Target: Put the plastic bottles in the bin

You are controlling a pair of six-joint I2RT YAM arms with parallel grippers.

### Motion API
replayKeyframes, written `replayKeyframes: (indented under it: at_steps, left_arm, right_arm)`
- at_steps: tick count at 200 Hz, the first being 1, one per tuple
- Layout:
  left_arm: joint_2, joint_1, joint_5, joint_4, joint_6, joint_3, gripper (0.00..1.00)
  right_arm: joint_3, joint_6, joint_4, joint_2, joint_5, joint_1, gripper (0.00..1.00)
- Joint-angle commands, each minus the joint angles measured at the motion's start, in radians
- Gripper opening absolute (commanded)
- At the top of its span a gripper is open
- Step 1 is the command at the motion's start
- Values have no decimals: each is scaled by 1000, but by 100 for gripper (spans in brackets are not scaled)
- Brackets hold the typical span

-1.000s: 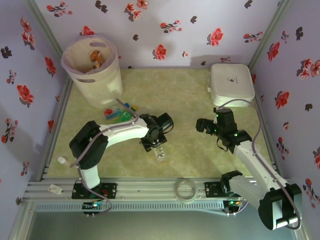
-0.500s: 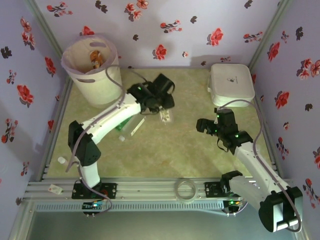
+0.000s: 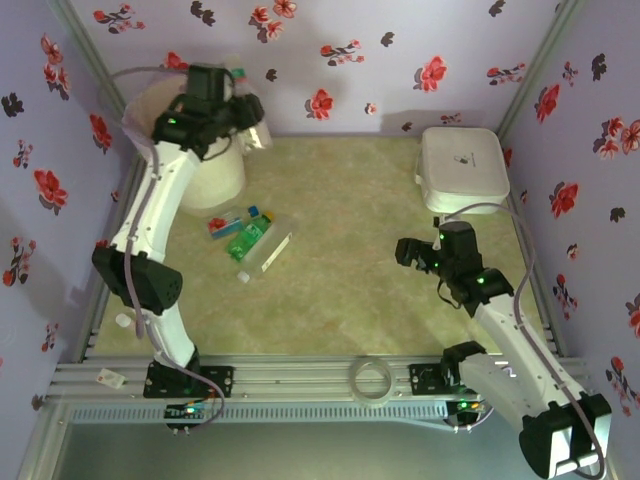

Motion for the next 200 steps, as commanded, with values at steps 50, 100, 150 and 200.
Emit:
replayKeyframes:
  at_steps: [50, 100, 150, 200]
  left_arm:
    - [-33, 239, 93, 162, 149, 94, 36]
    - [117, 322, 116, -33, 254, 276, 36]
    - [212, 325, 127, -165, 426, 331, 36]
    - [247, 335, 132, -263, 494, 326, 36]
  right_arm:
    - [-18, -1, -27, -24, 22, -5, 99]
    - [-13, -4, -27, -21, 25, -4, 99]
    - [-14, -8, -29, -19, 31, -5, 99]
    - [-22, -14, -27, -18, 41, -4, 99]
